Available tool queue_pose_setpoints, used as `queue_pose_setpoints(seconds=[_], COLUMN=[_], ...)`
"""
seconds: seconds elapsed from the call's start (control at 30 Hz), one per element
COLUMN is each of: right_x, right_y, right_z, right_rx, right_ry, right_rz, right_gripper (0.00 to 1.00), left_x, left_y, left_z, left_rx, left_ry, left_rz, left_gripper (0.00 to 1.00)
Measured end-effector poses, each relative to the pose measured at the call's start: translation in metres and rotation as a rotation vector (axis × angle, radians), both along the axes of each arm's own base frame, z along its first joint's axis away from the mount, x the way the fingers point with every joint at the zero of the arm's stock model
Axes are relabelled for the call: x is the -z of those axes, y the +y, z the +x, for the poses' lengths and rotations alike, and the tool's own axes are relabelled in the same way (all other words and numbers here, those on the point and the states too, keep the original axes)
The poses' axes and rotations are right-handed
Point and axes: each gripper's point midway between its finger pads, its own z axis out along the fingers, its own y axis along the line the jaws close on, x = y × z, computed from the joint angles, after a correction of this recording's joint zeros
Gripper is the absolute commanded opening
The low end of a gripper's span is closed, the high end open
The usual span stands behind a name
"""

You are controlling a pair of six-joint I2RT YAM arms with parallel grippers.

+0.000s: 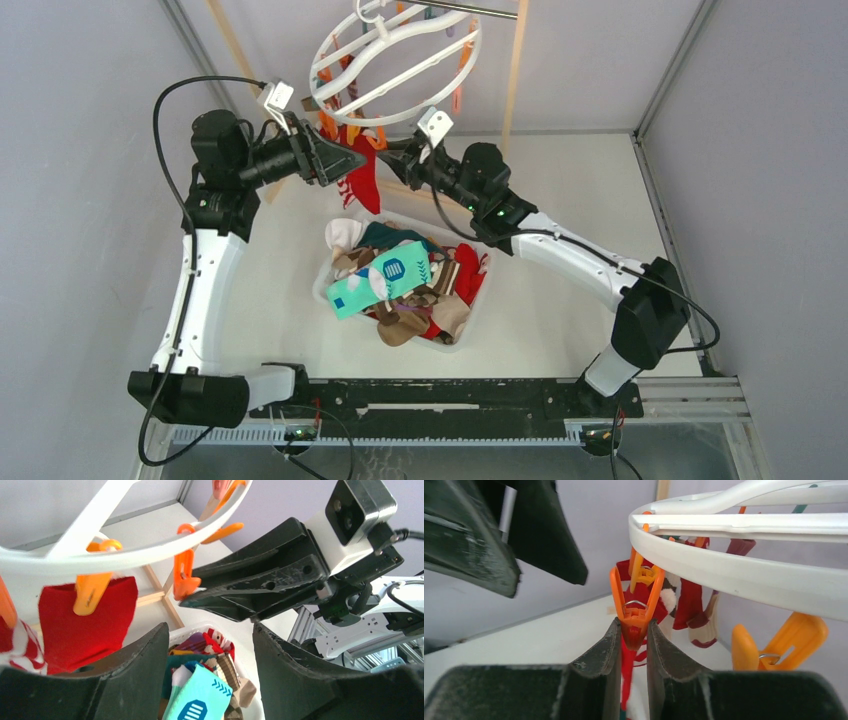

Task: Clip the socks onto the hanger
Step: Open the clamp at the hanger.

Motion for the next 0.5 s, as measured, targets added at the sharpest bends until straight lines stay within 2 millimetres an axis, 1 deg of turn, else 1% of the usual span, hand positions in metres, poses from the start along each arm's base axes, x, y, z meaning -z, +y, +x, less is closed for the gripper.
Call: queue_pose_setpoints(seconds=[0.13,0.23,0.4,0.5], right_x=[-0.012,-0.019,-0.019,-0.019], right_y=[-0.005,-0.007,-0.002,-0.001], right_z=[-0.014,-0.021,-0.034,-0.036], right_rx=[-0.109,-0.173,-0.246,-0.259], right_ry=[0.092,0.157,0.255,0.289], right_rz=[0.068,0.111,0.153,0.169], right_gripper=[0.11,0.09,0.08,0.07], left_x=[-0.004,-0.011,-0.021,-0.026], left_y=[-0.006,-0.010,-0.015,-0.019], left_z=[0.005,0.007,0.003,0.001], left_rx=[0.038,0.070,0.112,0.128], left_ry=[0.013,0.018,0.015,0.008], left_rz=[-0.041,-0.079,-0.127,-0.140], left_gripper=[0.69,0.70,0.70,0.69])
